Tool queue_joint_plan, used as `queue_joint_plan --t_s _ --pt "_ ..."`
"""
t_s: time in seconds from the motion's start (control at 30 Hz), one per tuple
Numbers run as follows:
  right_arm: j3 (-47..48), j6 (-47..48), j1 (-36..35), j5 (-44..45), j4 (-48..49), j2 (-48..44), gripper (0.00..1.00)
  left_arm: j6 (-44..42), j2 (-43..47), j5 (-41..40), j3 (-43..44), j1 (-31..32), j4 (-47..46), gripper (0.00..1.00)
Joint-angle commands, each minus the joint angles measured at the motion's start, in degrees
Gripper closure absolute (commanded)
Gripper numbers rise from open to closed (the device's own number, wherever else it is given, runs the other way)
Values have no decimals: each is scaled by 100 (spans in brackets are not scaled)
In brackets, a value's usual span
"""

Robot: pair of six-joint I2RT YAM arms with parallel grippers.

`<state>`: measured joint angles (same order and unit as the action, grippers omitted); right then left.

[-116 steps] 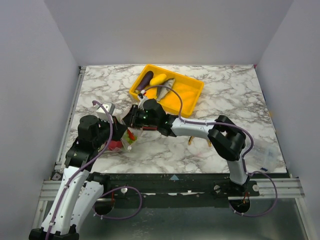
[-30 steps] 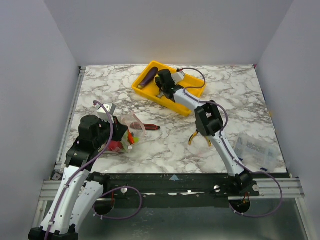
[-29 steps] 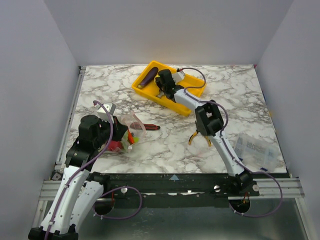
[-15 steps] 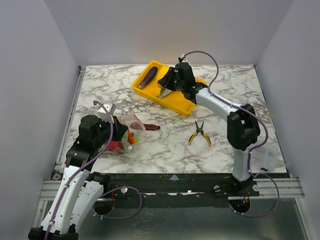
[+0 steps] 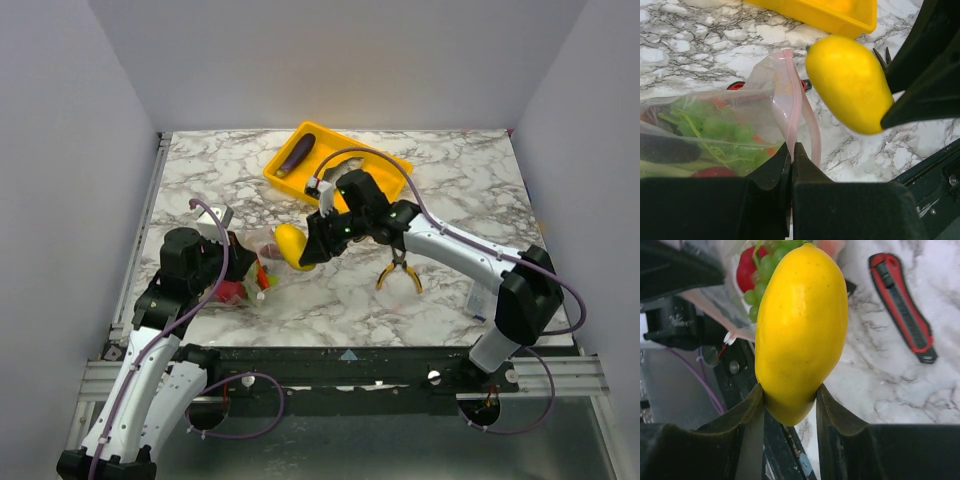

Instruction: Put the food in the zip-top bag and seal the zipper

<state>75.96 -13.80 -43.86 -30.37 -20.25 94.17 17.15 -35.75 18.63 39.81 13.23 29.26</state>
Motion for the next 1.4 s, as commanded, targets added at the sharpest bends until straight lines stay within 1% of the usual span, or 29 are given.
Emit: queue_joint_plan --t_s 0.0,0.17,0.3,0.33,0.37,0.4,0.43,0.53,0.57,0.6,0.63,0.7,0.73,0.77,0.83,0.87,0.97,1.13,1.23,1.3,1.37 --pt "120 239 -297 -536 -459 182 100 -35 59 -52 76 -18 -156 100" --pt "755 258 -746 -559 -622 837 100 -53 85 80 62 -23 -196 100" --pt "1164 -69 -909 -485 -280 1330 99 -45 141 113 44 -23 -211 100" --pt "1287 -205 -938 -454 -172 1489 98 -40 150 137 44 -23 -219 100" --pt "1449 -287 -959 -457 -52 1632 94 -36 155 172 44 -23 -228 100" --pt "1547 -482 -981 -449 196 1776 81 -32 163 211 44 -18 -238 100" --pt "1624 -762 -998 -397 512 1902 74 -27 174 244 37 -21 -254 100" --pt "1377 -1928 -1195 -160 2204 2189 73 -27 229 365 28 -23 -298 100" --pt "1060 -2288 -1312 20 2945 2201 72 -23 251 406 20 -21 -315 100" --pt "848 -2491 -1395 148 3397 2227 67 -6 277 438 5 -23 -336 100" --pt "754 -2647 -1489 362 3628 2274 61 7 315 467 -8 -23 -354 100" --pt "648 -2735 -1548 588 3727 2289 54 25 361 454 -25 -23 -377 100" --pt "548 -2771 -1553 773 3721 2219 48 32 367 429 -18 -22 -364 100" --pt "454 -2775 -1548 1005 3628 2092 41 49 371 398 -17 -23 -351 100" --pt "392 -2593 -1541 1211 3271 1869 30 69 401 299 -8 -23 -312 100" --pt "416 -2471 -1540 1290 2982 1753 27 80 425 253 5 -23 -296 100" --pt "324 -2290 -1540 1620 2339 1330 22 170 408 161 60 -23 -233 100" --pt "222 -1917 -1532 2186 998 576 13 413 421 201 146 -23 -95 100" --pt "121 -1706 -1519 2497 371 202 10 568 521 268 175 -20 48 100" --pt "-26 -1595 -1496 2545 304 27 7 660 606 311 198 -23 137 100" --pt "-102 -1617 -1489 2724 295 -44 8 723 669 334 264 -22 232 100"
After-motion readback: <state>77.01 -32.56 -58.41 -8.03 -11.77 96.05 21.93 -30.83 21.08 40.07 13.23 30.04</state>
